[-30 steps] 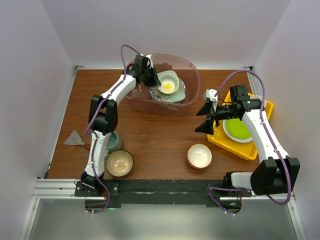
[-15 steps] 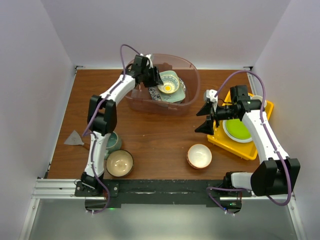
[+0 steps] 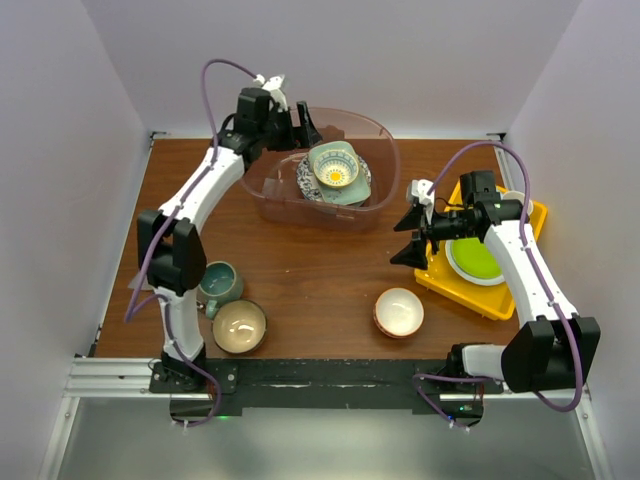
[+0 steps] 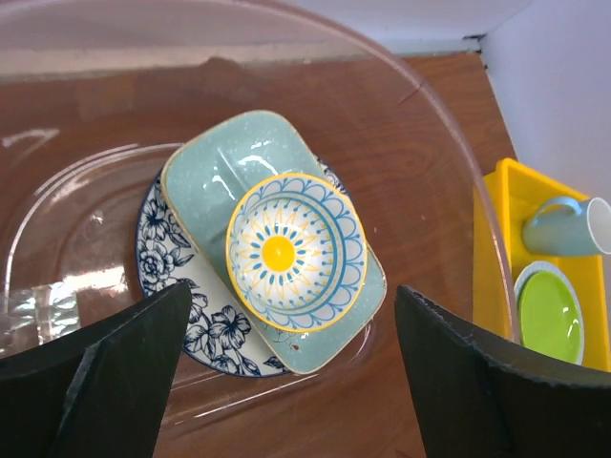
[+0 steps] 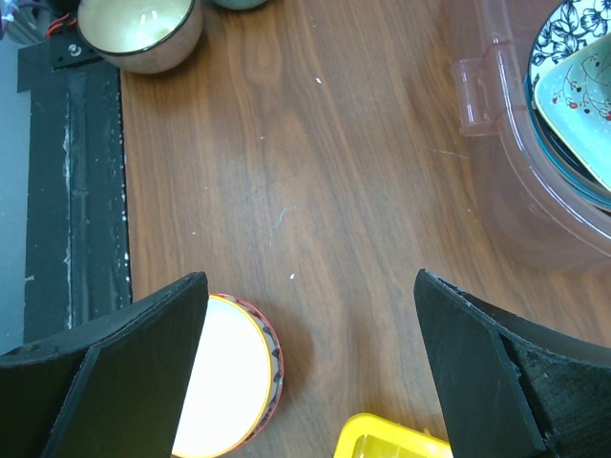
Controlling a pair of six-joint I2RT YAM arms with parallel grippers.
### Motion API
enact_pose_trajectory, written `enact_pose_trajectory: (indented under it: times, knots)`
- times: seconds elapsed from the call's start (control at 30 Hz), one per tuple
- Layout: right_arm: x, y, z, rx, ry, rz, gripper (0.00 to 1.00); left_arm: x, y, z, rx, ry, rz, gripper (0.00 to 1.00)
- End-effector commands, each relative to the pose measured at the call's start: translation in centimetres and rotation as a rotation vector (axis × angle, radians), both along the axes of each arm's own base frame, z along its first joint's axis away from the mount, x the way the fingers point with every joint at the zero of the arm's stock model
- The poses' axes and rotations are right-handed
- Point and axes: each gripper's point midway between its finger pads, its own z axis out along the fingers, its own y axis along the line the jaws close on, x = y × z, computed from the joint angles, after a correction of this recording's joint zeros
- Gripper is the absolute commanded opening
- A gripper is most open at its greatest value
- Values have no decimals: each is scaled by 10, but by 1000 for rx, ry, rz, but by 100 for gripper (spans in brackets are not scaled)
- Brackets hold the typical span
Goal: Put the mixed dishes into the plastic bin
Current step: Place the bowl in the plastic bin, then pick up the bowl from the center of the board.
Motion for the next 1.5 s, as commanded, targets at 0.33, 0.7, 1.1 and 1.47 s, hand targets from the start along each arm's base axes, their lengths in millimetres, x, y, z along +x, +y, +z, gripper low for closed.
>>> enact_pose_trajectory:
  times: [0.33, 0.7, 1.1, 1.47]
  knots:
    - [4, -6, 4, -28, -81, -26, 93, -61, 52, 105, -2, -302, 86, 100]
    - [14, -22, 10, -138, -118, -130, 94, -157, 90, 123, 26, -477, 83, 100]
    - [20, -27, 0, -253, -99, -158, 95, -211, 114, 81, 118, -525, 67, 100]
    - [12, -10, -47, -418, -84, 7, 94, -222, 120, 68, 137, -515, 70, 100]
